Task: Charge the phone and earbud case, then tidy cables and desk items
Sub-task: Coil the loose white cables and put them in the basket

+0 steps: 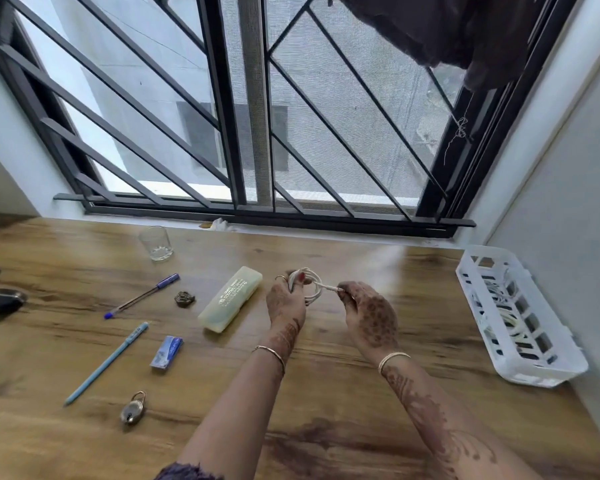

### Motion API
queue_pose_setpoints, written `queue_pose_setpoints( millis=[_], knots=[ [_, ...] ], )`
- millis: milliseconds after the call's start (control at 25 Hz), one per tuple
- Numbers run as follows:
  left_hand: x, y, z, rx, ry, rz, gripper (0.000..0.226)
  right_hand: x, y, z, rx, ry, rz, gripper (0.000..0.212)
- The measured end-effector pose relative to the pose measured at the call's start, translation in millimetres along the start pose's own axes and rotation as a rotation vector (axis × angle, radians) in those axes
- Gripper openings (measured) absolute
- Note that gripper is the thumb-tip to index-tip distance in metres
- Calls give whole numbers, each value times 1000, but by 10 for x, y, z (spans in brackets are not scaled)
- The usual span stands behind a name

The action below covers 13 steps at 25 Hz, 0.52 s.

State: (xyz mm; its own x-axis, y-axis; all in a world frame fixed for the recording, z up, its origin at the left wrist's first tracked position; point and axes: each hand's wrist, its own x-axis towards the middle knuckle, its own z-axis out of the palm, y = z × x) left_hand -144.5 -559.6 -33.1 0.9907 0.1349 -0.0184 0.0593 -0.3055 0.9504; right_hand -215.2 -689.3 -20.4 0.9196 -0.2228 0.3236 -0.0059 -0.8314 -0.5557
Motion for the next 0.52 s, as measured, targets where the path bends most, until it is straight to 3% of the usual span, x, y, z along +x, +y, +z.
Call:
queue_pose_setpoints(
  millis=[80,160,280,520],
  knots=[
    [-54,1,46,-105,-20,-32,9,6,46,21,170,79,79,14],
    [-136,54,108,-273,-92,-60,13,-20,92,-7,476,38,260,13],
    [-254,198,229,-409,-200,-58,19,-31,103,-159,933,107,505,17],
    [-522,471,789,-442,-369,-12,20,-187,245,-605,1003,274,601,14]
  ],
)
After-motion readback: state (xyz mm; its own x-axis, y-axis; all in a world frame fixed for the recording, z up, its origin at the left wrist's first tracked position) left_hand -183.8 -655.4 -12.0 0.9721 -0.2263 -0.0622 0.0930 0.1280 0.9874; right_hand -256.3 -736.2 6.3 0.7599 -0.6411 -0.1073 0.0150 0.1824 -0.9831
